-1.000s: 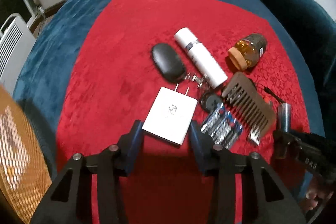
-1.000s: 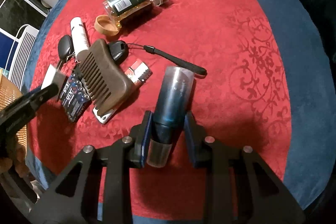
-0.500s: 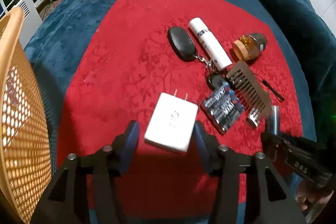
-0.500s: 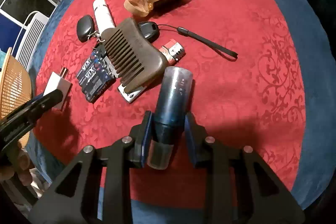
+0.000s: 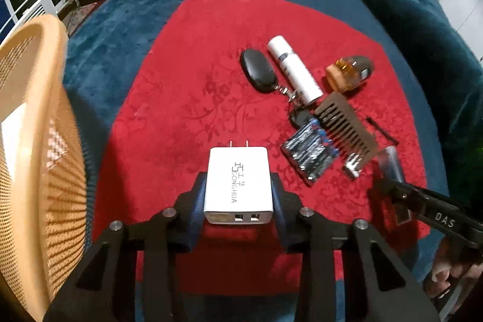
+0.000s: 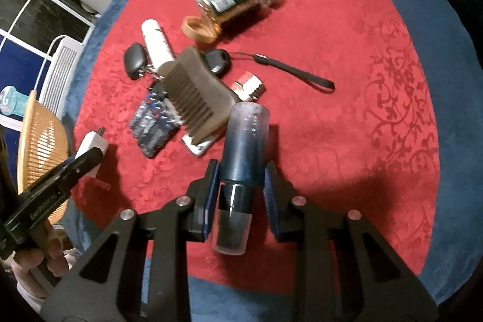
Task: Organize rigid objects
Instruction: 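Carry the spray bottle and dual-port charger over the orange basket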
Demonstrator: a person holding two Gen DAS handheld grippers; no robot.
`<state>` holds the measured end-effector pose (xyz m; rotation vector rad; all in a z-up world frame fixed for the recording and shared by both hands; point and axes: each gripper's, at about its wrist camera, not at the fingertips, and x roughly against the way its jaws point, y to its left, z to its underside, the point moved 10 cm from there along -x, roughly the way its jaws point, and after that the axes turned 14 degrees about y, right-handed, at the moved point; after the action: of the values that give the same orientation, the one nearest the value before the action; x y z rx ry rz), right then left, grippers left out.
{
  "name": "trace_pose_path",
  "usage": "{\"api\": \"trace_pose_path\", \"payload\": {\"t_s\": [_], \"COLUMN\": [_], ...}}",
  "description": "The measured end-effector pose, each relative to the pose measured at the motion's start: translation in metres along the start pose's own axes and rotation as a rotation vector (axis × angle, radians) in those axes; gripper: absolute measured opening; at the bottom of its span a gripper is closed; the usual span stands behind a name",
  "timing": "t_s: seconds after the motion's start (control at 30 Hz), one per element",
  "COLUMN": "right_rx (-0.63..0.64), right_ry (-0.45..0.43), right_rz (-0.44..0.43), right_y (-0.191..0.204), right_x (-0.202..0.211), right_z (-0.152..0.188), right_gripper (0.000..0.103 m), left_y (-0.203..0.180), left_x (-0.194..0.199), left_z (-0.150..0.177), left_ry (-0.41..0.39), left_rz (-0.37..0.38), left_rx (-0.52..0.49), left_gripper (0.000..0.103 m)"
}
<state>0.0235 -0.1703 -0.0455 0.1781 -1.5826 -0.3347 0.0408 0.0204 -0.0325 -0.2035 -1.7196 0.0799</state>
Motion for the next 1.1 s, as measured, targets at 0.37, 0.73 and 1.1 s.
{"api": "trace_pose_path", "payload": {"t_s": [0.37, 0.73, 1.1], "right_rx": [0.103, 0.202, 0.313], "right_ry": [-0.047, -0.101, -0.13], "right_rz": [-0.026, -0.044, -0.081], "right_y": [0.042, 0.096, 0.161], "right_x": [0.026, 0.049, 0.063], "right_z": [0.014, 0.02, 0.023], "right_gripper": [0.028, 0.028, 0.028], "left_y": [-0.005, 0.015, 0.054], "left_x": [0.048, 0.102, 0.137], "left_z": [0.008, 0.01, 0.021], "left_ry": [-0.091, -0.206, -0.268], "left_rz": [0.012, 0.017, -0.005], "left_rx": [0.012, 0.064, 0.154], "left_gripper": [0.04, 0.04, 0.04]}}
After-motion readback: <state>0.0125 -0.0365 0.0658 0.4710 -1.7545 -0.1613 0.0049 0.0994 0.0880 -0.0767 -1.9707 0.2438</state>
